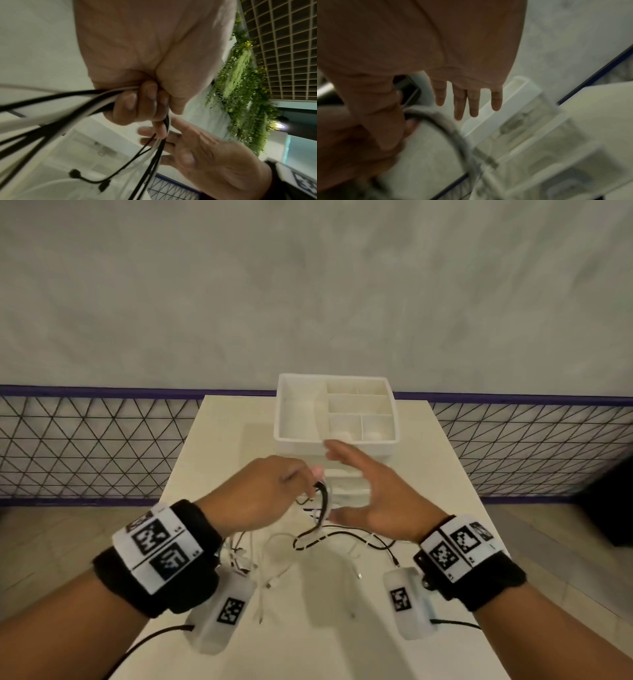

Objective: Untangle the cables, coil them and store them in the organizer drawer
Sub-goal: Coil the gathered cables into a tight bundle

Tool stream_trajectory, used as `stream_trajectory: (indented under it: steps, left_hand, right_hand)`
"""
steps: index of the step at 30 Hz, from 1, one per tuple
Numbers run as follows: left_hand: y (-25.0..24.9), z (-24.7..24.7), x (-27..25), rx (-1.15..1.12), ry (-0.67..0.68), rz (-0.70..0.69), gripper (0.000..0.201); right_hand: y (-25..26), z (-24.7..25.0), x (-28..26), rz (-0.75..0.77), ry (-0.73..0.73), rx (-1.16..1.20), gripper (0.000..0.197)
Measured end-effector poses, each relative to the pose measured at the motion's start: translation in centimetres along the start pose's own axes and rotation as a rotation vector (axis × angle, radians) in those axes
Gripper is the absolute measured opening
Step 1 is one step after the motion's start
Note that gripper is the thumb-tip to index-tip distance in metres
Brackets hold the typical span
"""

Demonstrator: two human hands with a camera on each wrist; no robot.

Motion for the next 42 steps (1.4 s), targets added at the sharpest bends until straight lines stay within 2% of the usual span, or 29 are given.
stream_trajectory:
  steps: [2, 4, 5, 8, 11, 12, 14, 16, 18, 19, 22, 26, 28, 29, 31, 32, 35, 36, 37, 38, 41, 42]
  left_hand:
    - [-1.4, -0.7, 0.2, -0.002, 0.046, -0.102, 0.029]
    - [-1.1, -1.0, 0.3, 0.023, 0.064, -0.142, 0.017]
    - [-0.2, -1.3, 0.3, 0.039, 0.072, -0.134, 0.018]
    - [4.6, -3.6, -0.4, -0.022, 0.152, -0.011, 0.026]
    - [10.4, -5.5, -2.4, -0.128, 0.141, 0.183, 0.036]
    - [12.2, -5.8, -3.2, -0.183, 0.126, 0.260, 0.039]
    - [14.7, -5.6, -4.2, -0.235, 0.118, 0.352, 0.038]
    - [15.5, -4.7, -4.6, -0.201, 0.124, 0.358, 0.037]
    - [14.0, -3.5, -4.3, -0.181, 0.116, 0.323, 0.035]
    - [12.8, -2.9, -3.9, -0.199, 0.101, 0.301, 0.036]
    - [7.8, -1.2, -2.4, -0.295, 0.035, 0.202, 0.045]
    - [2.5, 0.4, -0.5, -0.449, -0.017, 0.031, 0.042]
    - [1.3, 0.7, 0.0, -0.480, -0.015, -0.005, 0.037]
    - [1.1, 0.7, 0.1, -0.473, -0.012, -0.011, 0.035]
    - [1.4, 0.0, 0.2, -0.417, 0.011, 0.000, 0.033]
    - [2.0, -0.7, 0.3, -0.377, 0.029, 0.018, 0.034]
    - [4.5, -3.8, 0.1, -0.225, 0.101, 0.088, 0.044]
    - [5.2, -4.9, 0.0, -0.170, 0.128, 0.109, 0.044]
    - [5.6, -6.0, -0.2, -0.116, 0.157, 0.126, 0.042]
    - [6.0, -6.9, -0.4, -0.077, 0.186, 0.143, 0.040]
    - [5.4, -8.6, -0.6, -0.131, 0.276, 0.173, 0.037]
    - [4.7, -8.8, -0.6, -0.171, 0.301, 0.158, 0.036]
  right_hand:
    - [1.6, -2.6, 0.6, 0.030, 0.043, 0.114, 0.055]
    - [1.1, -2.5, 1.0, -0.025, -0.054, 0.235, 0.022]
    - [0.5, -1.9, 1.0, -0.054, -0.116, 0.291, 0.011]
    - [-0.9, 0.8, 0.5, -0.075, -0.258, 0.472, 0.012]
    - [-2.2, 4.1, -0.7, -0.082, -0.305, 0.600, 0.012]
    - [-3.1, 5.0, -1.0, -0.124, -0.283, 0.558, 0.011]
    - [-5.7, 6.5, -1.8, -0.253, -0.169, 0.206, 0.003]
    - [-9.0, 7.4, -2.5, -0.415, 0.004, -0.280, 0.012]
    - [-10.8, 8.8, -2.9, -0.532, 0.025, -0.508, 0.010]
    - [-10.7, 9.7, -2.6, -0.543, -0.022, -0.545, 0.007]
    - [-8.3, 13.4, -1.3, -0.483, -0.246, -0.623, 0.019]
    - [-2.3, 19.2, -2.1, -0.151, -0.811, -0.538, 0.014]
    - [-1.3, 20.5, -3.4, -0.019, -0.963, -0.427, 0.020]
    - [-1.8, 20.5, -3.7, -0.002, -0.979, -0.395, 0.023]
    - [-4.8, 18.9, -3.9, -0.077, -0.911, -0.393, 0.028]
    - [-7.4, 17.3, -3.8, -0.166, -0.809, -0.433, 0.031]
    - [-16.9, 9.6, -4.8, -0.528, -0.277, -0.509, 0.052]
    - [-18.8, 7.3, -5.6, -0.607, -0.125, -0.497, 0.061]
    - [-19.5, 5.9, -6.1, -0.633, -0.051, -0.480, 0.065]
    - [-18.9, 5.1, -6.0, -0.598, -0.050, -0.452, 0.065]
    - [-12.1, 3.8, -4.2, -0.283, -0.201, -0.223, 0.058]
    - [-9.4, 2.6, -3.5, -0.196, -0.166, -0.135, 0.060]
Point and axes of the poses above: each hand's wrist, its own x-axis towards the middle knuckle, its own z-axis out of the back of the hand, y = z × x, the point moved 8 cm from there along x, towards the middle knuckle, and after that the axes turned 8 degrees about x, right-handed, at the moved point
